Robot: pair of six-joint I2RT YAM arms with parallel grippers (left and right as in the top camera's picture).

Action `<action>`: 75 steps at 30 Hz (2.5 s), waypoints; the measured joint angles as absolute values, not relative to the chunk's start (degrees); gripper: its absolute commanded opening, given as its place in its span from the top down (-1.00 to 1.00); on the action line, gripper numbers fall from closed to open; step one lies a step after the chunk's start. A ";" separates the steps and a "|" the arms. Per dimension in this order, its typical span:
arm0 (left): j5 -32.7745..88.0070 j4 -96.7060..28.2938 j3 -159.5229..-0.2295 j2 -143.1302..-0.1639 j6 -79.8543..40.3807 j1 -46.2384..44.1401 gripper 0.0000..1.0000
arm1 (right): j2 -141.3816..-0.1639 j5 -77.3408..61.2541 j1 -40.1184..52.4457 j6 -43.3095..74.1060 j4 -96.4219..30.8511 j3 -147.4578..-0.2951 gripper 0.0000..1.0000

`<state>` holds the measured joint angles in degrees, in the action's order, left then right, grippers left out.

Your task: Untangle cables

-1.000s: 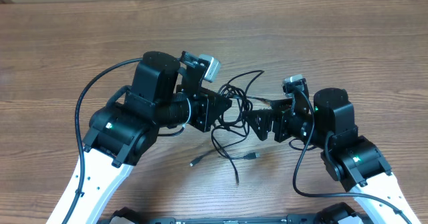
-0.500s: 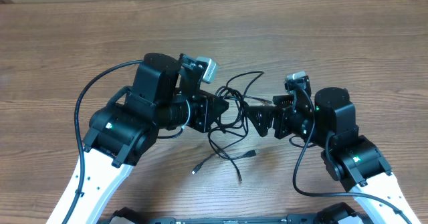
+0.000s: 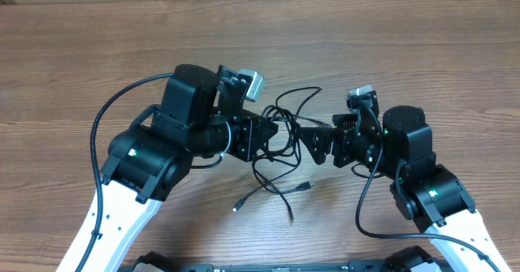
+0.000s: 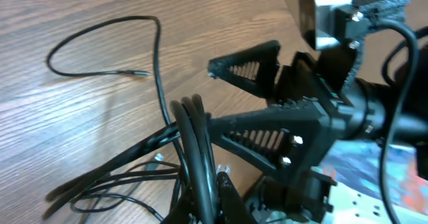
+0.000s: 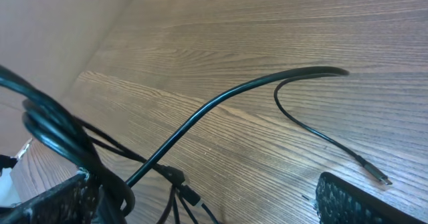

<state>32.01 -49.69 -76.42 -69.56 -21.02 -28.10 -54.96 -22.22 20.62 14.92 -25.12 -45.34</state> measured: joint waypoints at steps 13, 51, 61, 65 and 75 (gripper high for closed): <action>35.81 -48.62 -76.42 -69.56 -20.99 -31.29 0.91 | -54.96 -20.51 20.62 14.81 -22.85 -45.34 -1.00; 36.64 -42.30 -76.42 -70.19 -21.08 -36.40 0.92 | -57.25 -22.31 20.69 16.27 -18.02 -45.34 -1.00; 32.12 -42.50 -76.42 -70.28 -27.49 -36.40 0.91 | -57.54 -22.02 20.67 16.47 -21.50 -45.34 -1.00; 31.38 -42.74 -76.42 -70.28 -30.02 -36.05 0.91 | -57.36 -22.26 20.67 16.49 -21.50 -45.34 -1.00; 30.81 -42.65 -76.42 -70.28 -36.27 -33.21 0.92 | -52.21 -23.64 20.67 16.51 -21.47 -45.34 -1.00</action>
